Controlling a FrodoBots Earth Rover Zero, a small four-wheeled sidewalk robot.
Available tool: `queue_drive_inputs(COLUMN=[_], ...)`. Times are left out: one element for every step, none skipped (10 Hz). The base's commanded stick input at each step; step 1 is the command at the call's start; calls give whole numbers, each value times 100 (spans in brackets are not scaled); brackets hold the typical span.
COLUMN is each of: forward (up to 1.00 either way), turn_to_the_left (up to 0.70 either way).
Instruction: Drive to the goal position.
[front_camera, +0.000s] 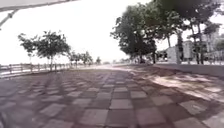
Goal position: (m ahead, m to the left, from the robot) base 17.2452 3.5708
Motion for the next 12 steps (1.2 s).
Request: queue_drive_inputs(forward=[85, 85, 85, 85, 85, 85, 85, 85, 85, 85, 85, 85], turn_to_the_left=[0, 0, -7, -20, -16, 0, 0, 0, 0, 0, 0, 0])
